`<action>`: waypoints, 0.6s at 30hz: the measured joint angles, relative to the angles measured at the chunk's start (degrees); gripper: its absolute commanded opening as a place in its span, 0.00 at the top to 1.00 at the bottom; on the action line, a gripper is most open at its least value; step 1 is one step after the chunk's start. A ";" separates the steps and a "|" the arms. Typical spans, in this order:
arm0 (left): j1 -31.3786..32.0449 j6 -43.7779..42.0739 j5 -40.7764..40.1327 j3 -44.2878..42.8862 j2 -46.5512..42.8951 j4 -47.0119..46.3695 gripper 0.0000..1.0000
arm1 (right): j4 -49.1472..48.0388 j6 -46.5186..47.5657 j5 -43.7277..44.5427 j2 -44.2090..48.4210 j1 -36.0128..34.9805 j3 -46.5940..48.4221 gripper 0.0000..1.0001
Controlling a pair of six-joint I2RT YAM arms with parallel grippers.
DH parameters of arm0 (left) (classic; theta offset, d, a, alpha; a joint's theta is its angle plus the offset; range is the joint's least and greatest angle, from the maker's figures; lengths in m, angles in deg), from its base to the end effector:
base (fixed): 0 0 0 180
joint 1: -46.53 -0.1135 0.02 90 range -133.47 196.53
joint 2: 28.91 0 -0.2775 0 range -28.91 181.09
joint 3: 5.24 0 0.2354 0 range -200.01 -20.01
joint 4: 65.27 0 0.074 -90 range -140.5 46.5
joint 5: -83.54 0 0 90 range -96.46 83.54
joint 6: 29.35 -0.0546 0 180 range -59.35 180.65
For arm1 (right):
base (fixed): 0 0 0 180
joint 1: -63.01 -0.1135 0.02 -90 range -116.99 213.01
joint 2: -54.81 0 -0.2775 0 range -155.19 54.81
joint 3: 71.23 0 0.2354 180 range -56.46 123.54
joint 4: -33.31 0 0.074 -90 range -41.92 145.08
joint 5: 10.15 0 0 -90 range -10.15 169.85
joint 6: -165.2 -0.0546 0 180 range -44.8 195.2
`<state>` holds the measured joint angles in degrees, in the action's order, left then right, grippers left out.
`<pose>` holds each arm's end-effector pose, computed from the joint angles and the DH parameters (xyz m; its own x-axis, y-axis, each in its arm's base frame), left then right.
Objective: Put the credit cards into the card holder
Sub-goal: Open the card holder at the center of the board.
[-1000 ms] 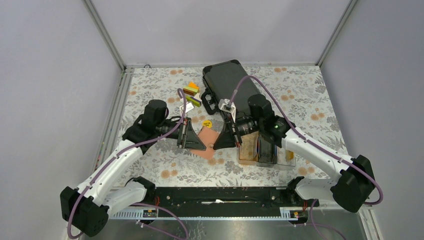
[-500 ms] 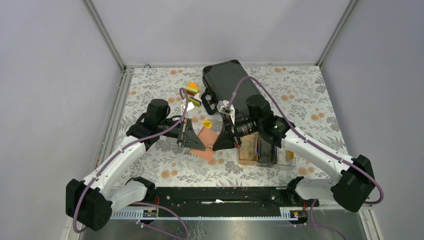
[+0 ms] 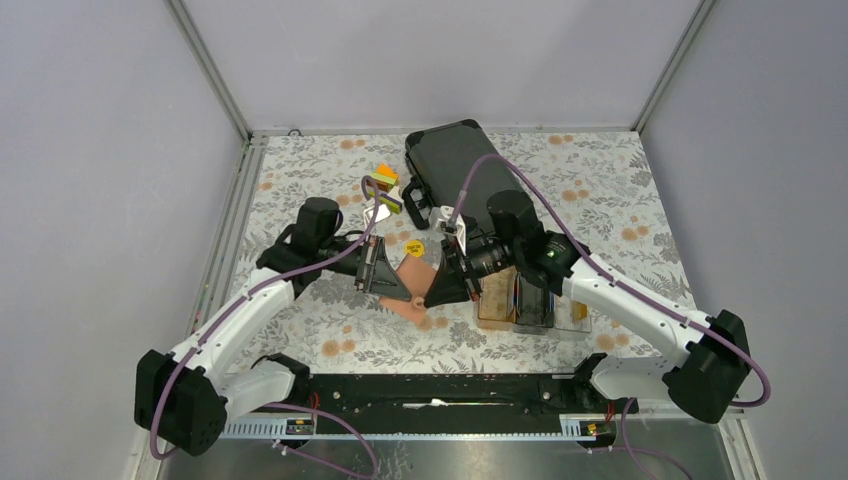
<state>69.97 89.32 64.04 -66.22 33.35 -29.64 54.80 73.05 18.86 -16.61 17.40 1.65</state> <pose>0.1629 -0.1267 0.2985 -0.8789 0.2065 -0.4299 0.4589 0.1203 -0.8803 0.1487 0.2201 0.3481 -0.2740 -0.2539 -0.9276 -0.9117 -0.2385 0.3346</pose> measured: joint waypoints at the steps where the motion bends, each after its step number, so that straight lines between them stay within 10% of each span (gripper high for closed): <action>1: 0.00 -0.15 -0.44 0.02 -0.07 0.04 1.00 | 0.15 -0.02 0.68 0.02 -0.07 0.00 0.70; 5: -1.09 -1.73 -12.79 1.31 -4.52 0.02 1.00 | 0.04 -3.39 7.41 2.01 -1.38 -0.24 0.44; 13: -1.68 -0.22 -41.13 9.40 -25.75 -1.20 1.00 | -16.39 -19.34 25.75 10.75 -2.89 -7.45 0.57; 18: -1.33 1.01 -47.25 11.72 -26.23 -0.90 1.00 | -18.10 -26.12 36.83 1.99 -5.55 -6.88 0.40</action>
<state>68.63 90.32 16.78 -54.51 7.12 -30.54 36.70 46.93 55.69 -14.62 11.85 -5.24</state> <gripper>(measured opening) 0.135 0.524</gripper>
